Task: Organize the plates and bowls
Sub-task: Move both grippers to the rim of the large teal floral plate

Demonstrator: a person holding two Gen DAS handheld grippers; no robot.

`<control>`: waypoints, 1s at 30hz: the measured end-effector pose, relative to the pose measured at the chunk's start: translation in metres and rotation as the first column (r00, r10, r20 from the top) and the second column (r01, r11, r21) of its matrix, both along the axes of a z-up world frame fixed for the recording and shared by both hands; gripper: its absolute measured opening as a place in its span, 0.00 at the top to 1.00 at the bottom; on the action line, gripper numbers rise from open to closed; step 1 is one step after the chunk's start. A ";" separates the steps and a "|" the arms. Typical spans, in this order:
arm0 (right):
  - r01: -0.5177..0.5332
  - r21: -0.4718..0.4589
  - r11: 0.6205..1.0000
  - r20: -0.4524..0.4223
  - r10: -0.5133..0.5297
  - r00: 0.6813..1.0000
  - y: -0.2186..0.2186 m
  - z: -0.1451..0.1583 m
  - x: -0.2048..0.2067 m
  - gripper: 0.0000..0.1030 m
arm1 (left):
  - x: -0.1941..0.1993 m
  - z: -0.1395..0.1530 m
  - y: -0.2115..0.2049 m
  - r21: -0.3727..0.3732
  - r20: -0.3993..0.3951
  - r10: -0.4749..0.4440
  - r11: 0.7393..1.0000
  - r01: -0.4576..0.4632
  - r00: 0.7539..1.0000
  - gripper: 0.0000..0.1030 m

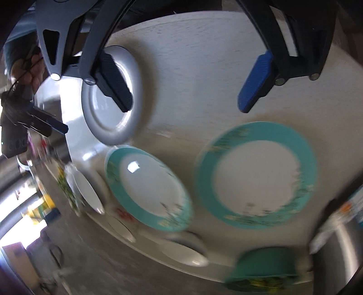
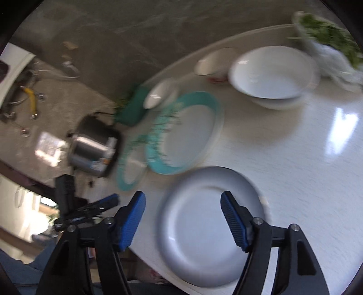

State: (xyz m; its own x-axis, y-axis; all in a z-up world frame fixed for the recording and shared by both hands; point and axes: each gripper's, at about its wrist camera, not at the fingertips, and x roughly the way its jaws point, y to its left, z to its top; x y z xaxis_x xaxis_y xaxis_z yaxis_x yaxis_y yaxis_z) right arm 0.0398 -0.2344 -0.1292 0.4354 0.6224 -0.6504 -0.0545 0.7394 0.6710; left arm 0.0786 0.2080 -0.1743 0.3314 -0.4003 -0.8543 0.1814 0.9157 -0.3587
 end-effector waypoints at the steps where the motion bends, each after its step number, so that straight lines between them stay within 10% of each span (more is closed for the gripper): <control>1: -0.020 0.056 0.998 0.007 0.020 1.000 0.010 -0.001 0.009 0.30 | -0.002 0.004 0.009 0.006 0.028 0.013 1.000 -0.013 1.000 0.00; 5: -0.066 0.211 0.975 -0.028 0.073 0.997 0.059 -0.007 0.035 0.30 | -0.007 0.017 0.035 0.145 0.131 0.007 0.989 -0.026 0.991 0.00; 13: -0.074 0.217 0.973 -0.072 0.092 0.993 0.134 -0.033 0.052 0.30 | 0.049 -0.003 0.099 0.093 0.039 0.036 0.995 -0.040 0.999 0.00; 27: 0.190 0.146 0.971 -0.206 -0.158 0.966 0.192 -0.083 0.061 0.30 | 0.146 -0.038 0.125 0.078 -0.016 -0.225 0.971 0.225 0.974 0.02; 30: 0.237 0.136 0.962 -0.210 -0.206 0.956 0.193 -0.089 0.063 0.30 | 0.156 -0.040 0.121 0.083 -0.015 -0.247 0.965 0.248 0.969 0.14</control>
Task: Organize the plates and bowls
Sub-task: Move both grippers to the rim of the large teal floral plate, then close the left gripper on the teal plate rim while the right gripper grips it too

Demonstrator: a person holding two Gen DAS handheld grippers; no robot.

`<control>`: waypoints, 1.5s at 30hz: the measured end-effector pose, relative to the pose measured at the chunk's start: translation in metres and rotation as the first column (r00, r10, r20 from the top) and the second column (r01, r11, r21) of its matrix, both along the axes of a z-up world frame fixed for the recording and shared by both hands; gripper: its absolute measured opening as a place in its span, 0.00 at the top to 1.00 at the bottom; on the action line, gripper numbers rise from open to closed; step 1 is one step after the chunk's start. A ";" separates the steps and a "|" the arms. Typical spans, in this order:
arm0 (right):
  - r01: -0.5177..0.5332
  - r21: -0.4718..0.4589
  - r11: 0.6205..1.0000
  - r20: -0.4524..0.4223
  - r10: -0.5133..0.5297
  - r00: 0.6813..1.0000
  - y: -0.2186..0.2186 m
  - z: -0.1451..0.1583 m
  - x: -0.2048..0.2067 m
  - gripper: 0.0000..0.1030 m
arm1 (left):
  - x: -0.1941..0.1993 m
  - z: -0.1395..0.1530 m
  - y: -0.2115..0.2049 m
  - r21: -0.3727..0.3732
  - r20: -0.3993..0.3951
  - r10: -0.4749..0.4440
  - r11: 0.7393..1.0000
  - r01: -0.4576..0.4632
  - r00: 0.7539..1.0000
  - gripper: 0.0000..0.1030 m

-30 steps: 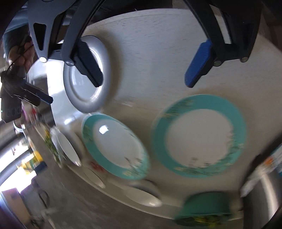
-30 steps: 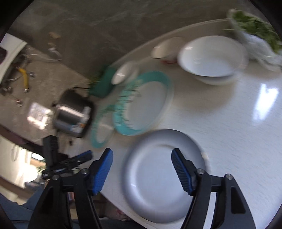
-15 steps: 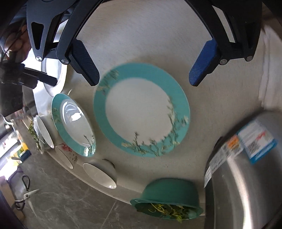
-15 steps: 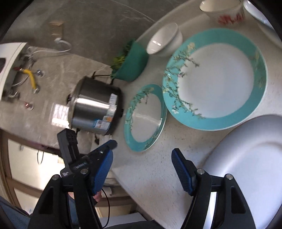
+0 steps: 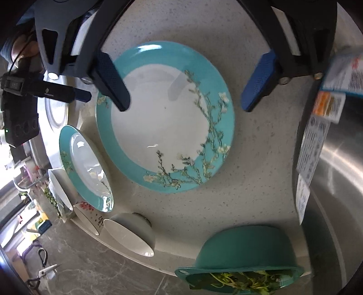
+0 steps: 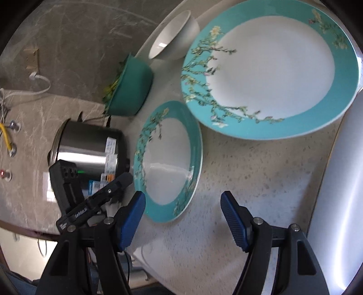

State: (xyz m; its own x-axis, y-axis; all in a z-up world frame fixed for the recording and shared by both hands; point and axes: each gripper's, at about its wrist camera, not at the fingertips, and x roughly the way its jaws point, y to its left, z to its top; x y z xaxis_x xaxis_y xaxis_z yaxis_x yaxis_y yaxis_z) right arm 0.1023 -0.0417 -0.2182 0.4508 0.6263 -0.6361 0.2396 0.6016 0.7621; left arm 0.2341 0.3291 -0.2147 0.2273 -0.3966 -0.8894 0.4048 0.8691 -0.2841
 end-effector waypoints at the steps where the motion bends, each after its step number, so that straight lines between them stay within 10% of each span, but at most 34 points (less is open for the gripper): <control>1: 0.022 0.002 1.000 -0.004 -0.022 1.000 -0.001 -0.002 0.000 0.30 | 0.004 -0.001 0.000 -0.001 -0.003 -0.009 1.000 0.009 1.000 0.22; 18: 0.099 0.038 0.994 0.015 -0.100 0.995 -0.005 -0.016 0.020 0.52 | 0.042 -0.023 -0.033 0.036 -0.028 -0.070 0.997 0.071 0.997 0.29; 24: 0.084 0.027 0.996 0.000 -0.084 0.996 -0.002 -0.016 0.021 0.54 | 0.046 -0.024 -0.034 0.082 -0.005 -0.076 0.994 0.076 0.997 0.74; 35: 0.063 -0.090 0.994 -0.060 -0.068 0.996 -0.005 -0.013 0.018 0.85 | 0.041 -0.028 -0.042 0.093 -0.019 -0.116 0.989 0.117 0.993 0.77; 45: 0.076 -0.091 0.993 -0.067 -0.082 0.994 -0.012 -0.015 0.013 0.89 | 0.030 -0.028 -0.043 0.126 -0.001 -0.170 0.978 0.169 0.985 0.77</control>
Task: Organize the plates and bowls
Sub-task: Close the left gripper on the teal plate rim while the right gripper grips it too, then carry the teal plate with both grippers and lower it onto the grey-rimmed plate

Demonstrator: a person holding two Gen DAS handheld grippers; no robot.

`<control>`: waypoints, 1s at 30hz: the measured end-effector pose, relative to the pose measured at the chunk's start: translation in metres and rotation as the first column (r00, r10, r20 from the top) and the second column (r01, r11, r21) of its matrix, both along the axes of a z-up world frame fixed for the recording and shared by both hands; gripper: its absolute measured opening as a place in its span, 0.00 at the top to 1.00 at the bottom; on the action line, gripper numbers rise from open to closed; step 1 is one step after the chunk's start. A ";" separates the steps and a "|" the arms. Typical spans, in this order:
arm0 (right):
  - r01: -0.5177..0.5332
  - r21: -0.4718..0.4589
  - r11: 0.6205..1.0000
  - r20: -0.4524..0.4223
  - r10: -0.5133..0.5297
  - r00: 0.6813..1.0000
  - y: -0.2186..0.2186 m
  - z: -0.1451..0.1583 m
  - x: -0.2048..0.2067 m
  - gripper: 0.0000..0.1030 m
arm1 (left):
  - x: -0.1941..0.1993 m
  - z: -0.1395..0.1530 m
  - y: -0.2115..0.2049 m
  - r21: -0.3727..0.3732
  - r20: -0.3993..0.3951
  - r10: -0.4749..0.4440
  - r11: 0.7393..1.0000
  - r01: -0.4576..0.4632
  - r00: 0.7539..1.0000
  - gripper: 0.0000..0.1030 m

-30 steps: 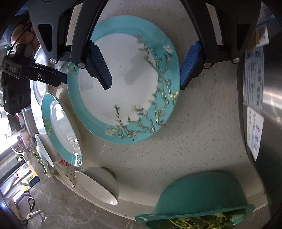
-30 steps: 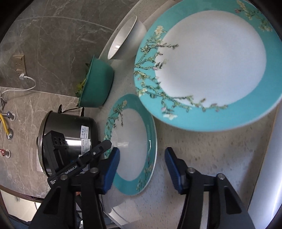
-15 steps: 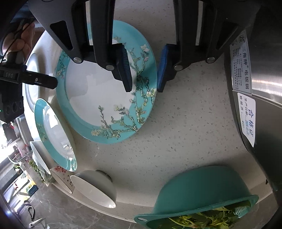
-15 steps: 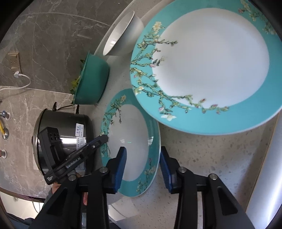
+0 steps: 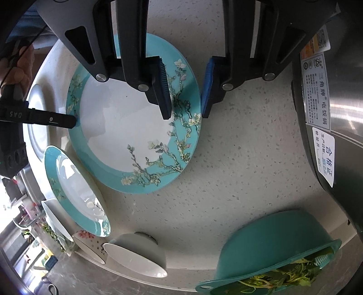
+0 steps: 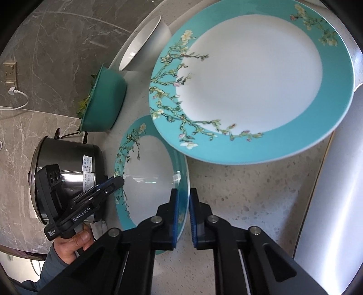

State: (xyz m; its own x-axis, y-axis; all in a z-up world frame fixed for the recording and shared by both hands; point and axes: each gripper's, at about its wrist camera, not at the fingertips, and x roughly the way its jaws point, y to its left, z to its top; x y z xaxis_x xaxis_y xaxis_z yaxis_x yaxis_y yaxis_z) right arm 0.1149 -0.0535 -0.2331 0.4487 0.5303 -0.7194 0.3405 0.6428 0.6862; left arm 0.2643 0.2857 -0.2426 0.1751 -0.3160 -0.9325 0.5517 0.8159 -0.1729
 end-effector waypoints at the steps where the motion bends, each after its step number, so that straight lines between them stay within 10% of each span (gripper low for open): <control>1: -0.002 -0.003 1.000 0.002 0.002 1.000 0.000 0.000 0.000 0.89 | -0.001 0.000 0.001 0.001 0.000 -0.001 1.000 0.001 1.000 0.77; 30: -0.012 -0.029 1.000 -0.010 0.012 1.000 0.001 0.023 -0.026 0.88 | -0.031 0.022 0.005 -0.020 -0.038 -0.013 1.000 0.012 0.999 0.79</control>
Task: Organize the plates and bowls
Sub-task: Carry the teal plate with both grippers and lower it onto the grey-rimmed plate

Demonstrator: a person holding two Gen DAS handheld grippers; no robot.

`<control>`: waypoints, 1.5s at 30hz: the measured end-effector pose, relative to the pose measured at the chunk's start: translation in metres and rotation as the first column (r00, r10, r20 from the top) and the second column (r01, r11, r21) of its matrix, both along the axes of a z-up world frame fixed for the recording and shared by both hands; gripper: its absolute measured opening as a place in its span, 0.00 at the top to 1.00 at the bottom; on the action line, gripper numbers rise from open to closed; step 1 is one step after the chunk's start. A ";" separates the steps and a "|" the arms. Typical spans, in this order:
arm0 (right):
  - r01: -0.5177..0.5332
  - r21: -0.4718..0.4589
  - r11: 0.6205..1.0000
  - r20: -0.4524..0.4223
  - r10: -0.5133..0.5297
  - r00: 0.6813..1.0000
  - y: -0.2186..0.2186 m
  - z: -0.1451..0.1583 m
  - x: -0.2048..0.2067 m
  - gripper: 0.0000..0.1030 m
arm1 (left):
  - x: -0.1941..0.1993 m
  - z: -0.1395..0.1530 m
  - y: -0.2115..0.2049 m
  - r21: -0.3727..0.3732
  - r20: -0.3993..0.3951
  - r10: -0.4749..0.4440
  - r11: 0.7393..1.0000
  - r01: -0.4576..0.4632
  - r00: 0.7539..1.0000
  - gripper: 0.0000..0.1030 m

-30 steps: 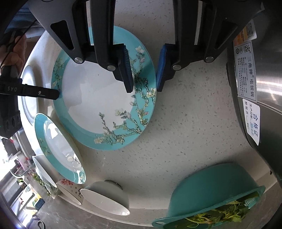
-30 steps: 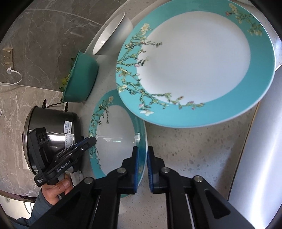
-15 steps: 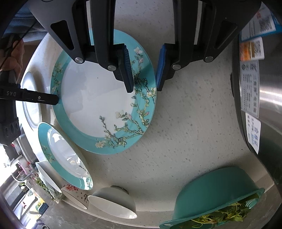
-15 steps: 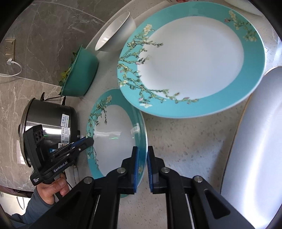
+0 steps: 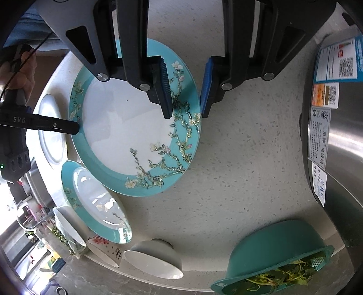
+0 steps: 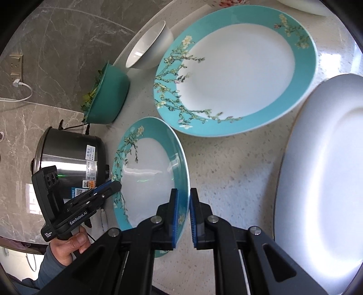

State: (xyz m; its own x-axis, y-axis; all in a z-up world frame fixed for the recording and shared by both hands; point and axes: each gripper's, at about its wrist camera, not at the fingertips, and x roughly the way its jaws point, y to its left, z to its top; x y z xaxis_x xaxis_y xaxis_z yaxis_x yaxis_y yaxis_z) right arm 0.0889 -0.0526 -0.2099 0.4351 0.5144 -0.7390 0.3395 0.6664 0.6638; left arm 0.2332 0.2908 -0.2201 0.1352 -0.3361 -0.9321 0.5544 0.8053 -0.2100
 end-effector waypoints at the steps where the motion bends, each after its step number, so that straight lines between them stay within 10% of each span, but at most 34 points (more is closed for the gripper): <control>1: 0.003 0.005 1.000 -0.001 -0.003 1.000 -0.001 0.002 -0.002 0.88 | -0.002 0.002 -0.001 0.002 0.000 -0.002 1.000 0.002 1.000 0.79; 21: 0.060 0.004 0.998 -0.038 -0.060 0.997 -0.068 0.035 -0.069 0.88 | -0.089 0.037 -0.063 -0.044 -0.058 -0.085 0.996 0.083 0.995 0.79; 45: -0.073 -0.026 0.997 -0.057 0.072 0.996 -0.209 0.018 -0.105 0.88 | -0.174 0.019 -0.197 -0.026 -0.063 0.019 0.999 -0.021 0.998 0.79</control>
State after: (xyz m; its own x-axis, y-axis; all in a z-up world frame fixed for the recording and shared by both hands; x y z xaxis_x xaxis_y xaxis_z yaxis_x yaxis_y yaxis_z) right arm -0.0160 -0.2614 -0.1920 0.3547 0.5215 -0.7760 0.3258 0.7091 0.6254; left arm 0.0595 0.0942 -0.2016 0.0837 -0.3591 -0.9296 0.5231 0.8098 -0.2657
